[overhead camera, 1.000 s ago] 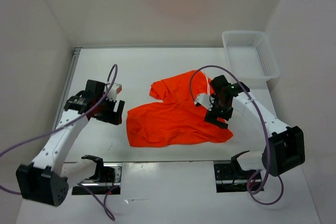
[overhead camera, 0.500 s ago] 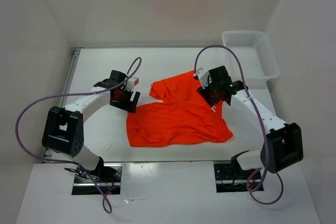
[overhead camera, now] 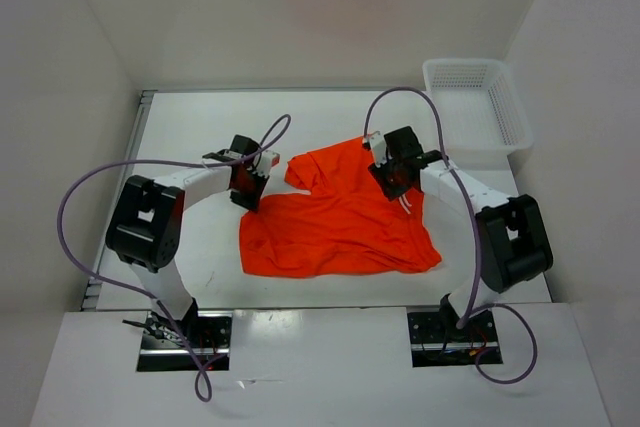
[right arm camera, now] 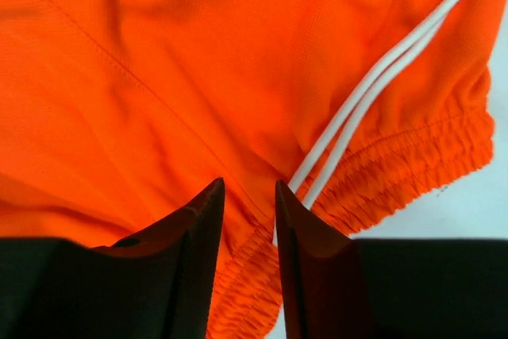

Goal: Fold and stack the shorts
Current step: Flatten the shorts out, then fold the shorts

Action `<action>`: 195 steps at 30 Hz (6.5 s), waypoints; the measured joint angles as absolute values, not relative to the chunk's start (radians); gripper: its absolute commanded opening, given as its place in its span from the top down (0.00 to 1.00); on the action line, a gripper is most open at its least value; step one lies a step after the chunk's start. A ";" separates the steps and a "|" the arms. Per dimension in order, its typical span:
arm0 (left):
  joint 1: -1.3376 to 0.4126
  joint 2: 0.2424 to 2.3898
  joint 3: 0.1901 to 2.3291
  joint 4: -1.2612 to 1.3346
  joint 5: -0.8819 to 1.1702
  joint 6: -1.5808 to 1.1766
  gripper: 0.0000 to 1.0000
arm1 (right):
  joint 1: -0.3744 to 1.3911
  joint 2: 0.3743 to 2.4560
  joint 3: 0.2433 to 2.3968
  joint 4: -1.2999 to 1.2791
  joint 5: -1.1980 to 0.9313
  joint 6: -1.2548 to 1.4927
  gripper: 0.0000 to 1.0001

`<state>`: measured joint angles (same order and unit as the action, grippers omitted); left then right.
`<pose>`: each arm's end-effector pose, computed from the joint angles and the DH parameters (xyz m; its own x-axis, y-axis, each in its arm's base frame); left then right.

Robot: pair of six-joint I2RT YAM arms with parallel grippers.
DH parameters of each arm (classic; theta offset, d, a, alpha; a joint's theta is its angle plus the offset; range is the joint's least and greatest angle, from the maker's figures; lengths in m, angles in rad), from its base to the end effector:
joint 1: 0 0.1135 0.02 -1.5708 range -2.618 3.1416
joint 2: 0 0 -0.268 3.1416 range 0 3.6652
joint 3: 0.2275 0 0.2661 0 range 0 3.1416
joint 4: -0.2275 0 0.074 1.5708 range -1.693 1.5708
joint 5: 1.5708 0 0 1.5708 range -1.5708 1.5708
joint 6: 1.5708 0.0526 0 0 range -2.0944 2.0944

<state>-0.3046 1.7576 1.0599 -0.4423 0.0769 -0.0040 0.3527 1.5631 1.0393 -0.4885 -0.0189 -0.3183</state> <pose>0.3420 -0.1118 0.1414 -0.8681 0.2688 -0.4173 0.3262 0.9426 -0.0715 0.3183 0.1182 0.1964 -0.6449 -0.5708 -0.5083 -0.5860 0.7962 -0.1506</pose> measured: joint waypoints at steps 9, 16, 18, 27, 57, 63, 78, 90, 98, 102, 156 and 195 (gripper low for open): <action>-0.283 1.880 1.222 -0.432 0.031 -0.004 0.92 | 0.353 1.774 1.059 -0.438 -0.011 -0.279 0.80; -0.215 2.007 1.396 -0.421 -0.020 -0.004 0.89 | 0.353 1.960 1.300 -0.414 0.021 -0.258 0.83; -0.189 2.037 1.441 -0.421 -0.031 -0.004 0.82 | 0.353 2.022 1.387 -0.408 0.038 -0.241 0.85; -0.119 2.014 1.545 -0.458 -0.043 -0.002 0.21 | 0.369 2.149 1.752 -0.401 0.060 -0.189 0.73; -0.174 1.708 1.127 -0.581 0.159 -0.004 0.29 | 0.275 1.606 1.052 -0.561 -0.088 -0.234 0.61; -0.174 1.793 1.135 -0.551 0.157 -0.004 0.38 | 0.273 1.610 1.029 -0.544 -0.091 -0.248 0.61; -0.173 1.763 1.192 -0.641 0.159 -0.004 0.90 | 0.270 1.639 0.942 -0.477 -0.093 -0.265 1.00; -0.181 1.570 1.066 -0.870 0.015 -0.004 0.80 | 0.270 1.615 0.909 -0.453 -0.102 -0.358 1.00; -0.226 1.580 0.980 -0.926 -0.056 -0.003 0.60 | 0.270 1.550 0.855 -0.492 -0.107 -0.464 0.75; -0.233 1.583 0.971 -0.965 -0.093 -0.003 0.55 | 0.270 1.520 0.854 -0.548 -0.106 -0.502 0.66; -0.173 2.027 1.755 -0.767 0.090 -0.004 0.27 | 0.505 2.463 2.195 -0.564 0.063 -0.129 1.00; -0.467 2.436 2.185 -0.778 0.239 -0.004 0.22 | 0.383 1.448 1.118 -0.265 -0.233 -0.165 0.38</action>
<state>-0.4671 2.4359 2.1845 -0.7784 0.2390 -0.0036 0.3828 1.4483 1.1175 -0.2646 -0.2329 -0.1650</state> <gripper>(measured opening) 0.811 0.642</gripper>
